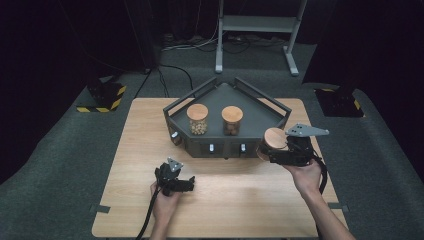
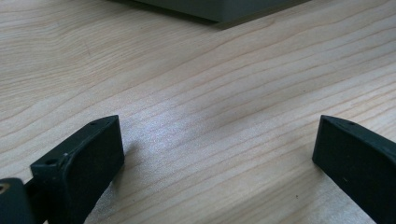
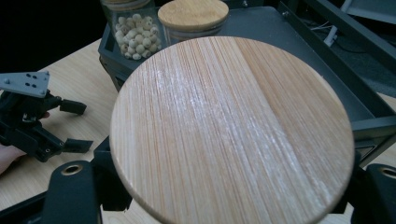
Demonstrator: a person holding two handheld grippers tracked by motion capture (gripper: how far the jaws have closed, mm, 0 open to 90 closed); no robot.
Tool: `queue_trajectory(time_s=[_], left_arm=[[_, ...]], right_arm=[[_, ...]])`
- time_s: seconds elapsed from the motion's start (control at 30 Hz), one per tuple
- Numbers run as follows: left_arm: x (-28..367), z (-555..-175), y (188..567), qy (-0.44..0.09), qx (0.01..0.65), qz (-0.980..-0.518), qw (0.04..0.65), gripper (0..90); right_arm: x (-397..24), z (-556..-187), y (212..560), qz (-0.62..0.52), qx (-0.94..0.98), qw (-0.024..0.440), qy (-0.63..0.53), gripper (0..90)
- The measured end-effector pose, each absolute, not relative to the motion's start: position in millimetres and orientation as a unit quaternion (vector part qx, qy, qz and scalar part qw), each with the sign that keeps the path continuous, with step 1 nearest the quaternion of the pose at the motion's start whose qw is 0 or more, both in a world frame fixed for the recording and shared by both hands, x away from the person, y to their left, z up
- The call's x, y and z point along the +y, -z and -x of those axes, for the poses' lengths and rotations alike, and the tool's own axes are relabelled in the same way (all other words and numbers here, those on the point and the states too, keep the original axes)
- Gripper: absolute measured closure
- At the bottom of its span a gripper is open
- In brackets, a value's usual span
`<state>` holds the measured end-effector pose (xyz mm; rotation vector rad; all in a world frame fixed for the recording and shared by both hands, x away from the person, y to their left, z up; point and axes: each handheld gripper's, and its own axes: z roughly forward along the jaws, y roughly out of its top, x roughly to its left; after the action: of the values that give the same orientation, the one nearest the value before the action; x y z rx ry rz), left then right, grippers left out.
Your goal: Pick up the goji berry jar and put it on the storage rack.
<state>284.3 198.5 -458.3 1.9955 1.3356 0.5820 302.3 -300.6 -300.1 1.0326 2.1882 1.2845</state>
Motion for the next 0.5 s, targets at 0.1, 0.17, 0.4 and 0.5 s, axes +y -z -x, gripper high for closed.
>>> queue_trajectory(time_s=[0.1,0.17,0.4,0.5], left_arm=[[198.4,-284.3,458.3,-0.222,0.510,-0.763,0.329,2.0],[198.4,-284.3,458.3,-0.222,0.510,-0.763,0.329,2.1],[198.5,-284.4,458.3,-0.222,0.510,-0.763,0.329,2.0],[198.5,-284.3,458.3,-0.222,0.510,-0.763,0.329,2.0]], right_arm=[[-299.9,-303.4,296.7,-0.370,0.781,0.203,-0.461,25.4],[-300.1,-304.2,295.6,-0.370,0.780,0.202,-0.462,25.4],[-299.4,-310.2,288.4,-0.373,0.779,0.197,-0.464,25.4],[-299.1,-311.3,287.6,-0.372,0.779,0.196,-0.464,25.4]])
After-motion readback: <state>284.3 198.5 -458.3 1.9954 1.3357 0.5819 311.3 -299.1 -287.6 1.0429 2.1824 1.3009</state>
